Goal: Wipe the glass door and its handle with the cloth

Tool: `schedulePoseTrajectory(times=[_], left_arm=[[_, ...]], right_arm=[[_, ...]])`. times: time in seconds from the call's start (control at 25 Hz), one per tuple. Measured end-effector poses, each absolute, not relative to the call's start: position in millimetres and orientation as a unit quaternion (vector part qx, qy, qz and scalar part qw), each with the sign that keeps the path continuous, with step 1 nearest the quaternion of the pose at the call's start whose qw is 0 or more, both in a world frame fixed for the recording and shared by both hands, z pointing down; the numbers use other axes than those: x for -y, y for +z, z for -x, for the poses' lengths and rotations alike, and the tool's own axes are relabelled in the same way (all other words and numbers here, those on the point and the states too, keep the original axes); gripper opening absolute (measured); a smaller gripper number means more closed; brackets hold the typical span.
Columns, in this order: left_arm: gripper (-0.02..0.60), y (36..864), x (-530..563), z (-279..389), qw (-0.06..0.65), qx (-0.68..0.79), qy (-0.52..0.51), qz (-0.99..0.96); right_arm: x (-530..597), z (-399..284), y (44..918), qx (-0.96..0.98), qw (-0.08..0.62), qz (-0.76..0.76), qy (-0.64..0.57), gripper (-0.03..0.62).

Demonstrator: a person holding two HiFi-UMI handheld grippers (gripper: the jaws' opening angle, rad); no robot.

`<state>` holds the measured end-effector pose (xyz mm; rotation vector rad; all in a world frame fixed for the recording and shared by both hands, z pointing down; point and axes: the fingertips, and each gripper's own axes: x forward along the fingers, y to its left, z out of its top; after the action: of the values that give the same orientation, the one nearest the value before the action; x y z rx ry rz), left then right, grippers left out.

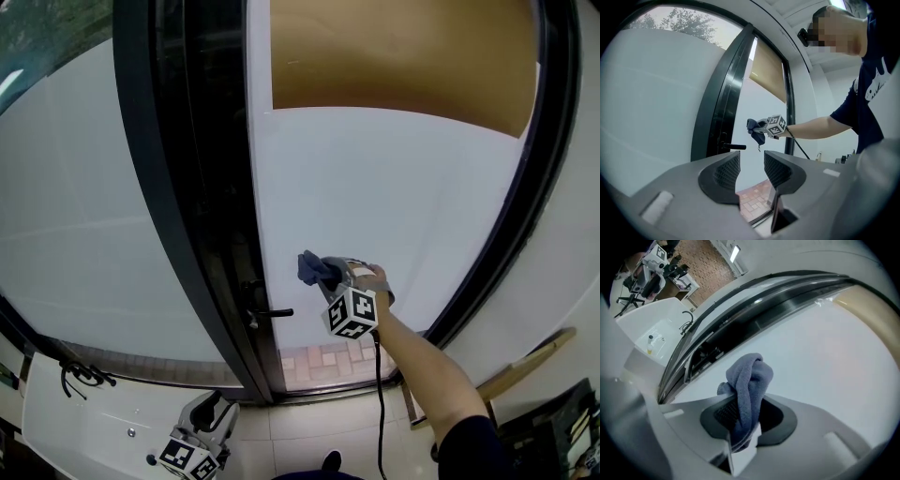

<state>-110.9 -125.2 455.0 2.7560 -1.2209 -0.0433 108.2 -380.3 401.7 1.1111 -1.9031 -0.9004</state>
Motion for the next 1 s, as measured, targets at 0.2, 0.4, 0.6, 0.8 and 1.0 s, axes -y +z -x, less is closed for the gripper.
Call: schedulePoseTrajectory(times=[0.2, 0.4, 0.6, 0.8, 1.0], left_arm=[[0.155, 451.7, 129.1, 103.0, 0.06, 0.391, -0.013, -0.918], [0.155, 453.0, 131.2, 99.4, 0.061, 0.384, -0.009, -0.921], [0.155, 451.9, 132.7, 91.2, 0.059, 0.374, -0.005, -0.926], [0.155, 449.1, 134.4, 82.7, 0.049, 0.363, -0.008, -0.931], [0.155, 436.9, 133.7, 78.5, 0.049, 0.366, -0.014, -0.929]], right_arm=[[375.8, -180.7, 401.7, 0.724, 0.381, -0.478, -0.32, 0.086], [372.2, -244.6, 403.8, 0.699, 0.4, -0.515, -0.293, 0.086], [370.2, -292.3, 404.1, 0.677, 0.412, -0.546, -0.272, 0.086], [366.7, -336.3, 405.7, 0.654, 0.42, -0.58, -0.245, 0.086], [357.8, -349.6, 402.1, 0.651, 0.404, -0.601, -0.229, 0.086]])
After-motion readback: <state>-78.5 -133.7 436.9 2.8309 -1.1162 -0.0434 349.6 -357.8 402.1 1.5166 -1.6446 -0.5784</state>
